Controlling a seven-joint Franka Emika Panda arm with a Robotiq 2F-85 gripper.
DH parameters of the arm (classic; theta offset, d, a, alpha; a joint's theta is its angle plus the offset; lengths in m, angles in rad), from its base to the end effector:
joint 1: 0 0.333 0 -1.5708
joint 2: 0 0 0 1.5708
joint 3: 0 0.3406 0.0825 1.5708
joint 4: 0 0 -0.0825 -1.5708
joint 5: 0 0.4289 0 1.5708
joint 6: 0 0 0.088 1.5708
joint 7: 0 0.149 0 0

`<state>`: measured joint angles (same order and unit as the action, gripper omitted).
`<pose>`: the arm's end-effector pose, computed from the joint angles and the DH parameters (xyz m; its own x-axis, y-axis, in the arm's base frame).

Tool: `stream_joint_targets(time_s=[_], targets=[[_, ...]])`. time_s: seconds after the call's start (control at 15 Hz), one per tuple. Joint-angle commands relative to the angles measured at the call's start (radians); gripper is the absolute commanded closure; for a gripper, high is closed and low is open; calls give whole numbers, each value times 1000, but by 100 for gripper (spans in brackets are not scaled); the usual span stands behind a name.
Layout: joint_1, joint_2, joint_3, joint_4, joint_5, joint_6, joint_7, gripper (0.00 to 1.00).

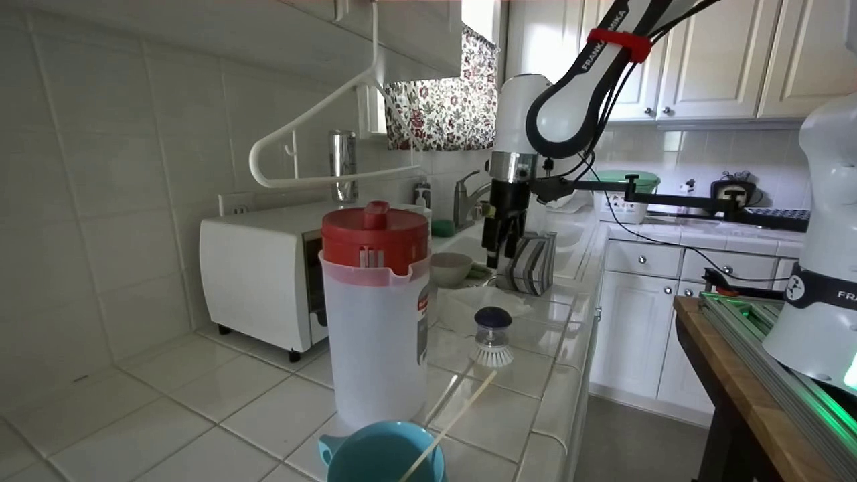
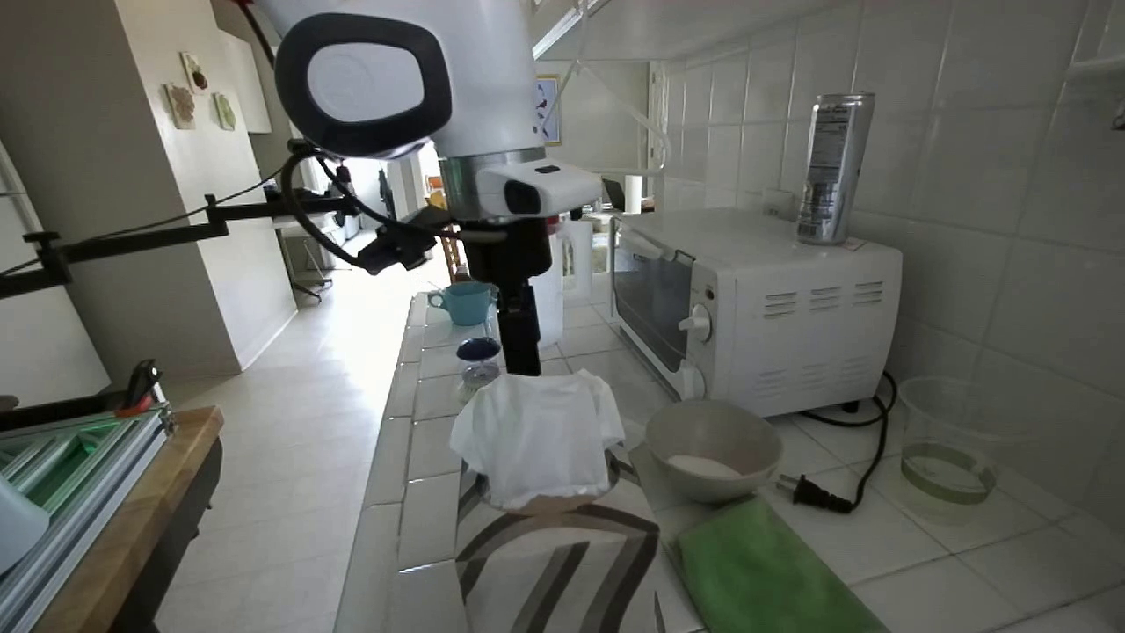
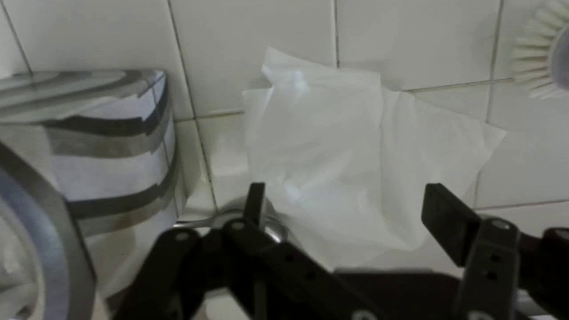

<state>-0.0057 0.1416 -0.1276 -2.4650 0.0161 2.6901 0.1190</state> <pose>0.5148 -0.0712 0.1911 0.9617 -0.2605 0.0853 -0.2614 -0.9652 -0.0004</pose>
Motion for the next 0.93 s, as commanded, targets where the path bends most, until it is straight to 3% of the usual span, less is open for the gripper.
stream_joint_targets(time_s=[0.0, 0.13, 0.33, 0.73, 0.87], targets=[[-20, -75, 84, -30, 142, -82, -112, 0], [-8, -91, 110, -23, 183, -126, -130, 0], [-4, -109, 113, -14, 139, -180, -97, 0], [-5, -132, 105, -1, 19, -244, -29, 0], [0, -129, 108, 6, -73, -246, 30, 0]])
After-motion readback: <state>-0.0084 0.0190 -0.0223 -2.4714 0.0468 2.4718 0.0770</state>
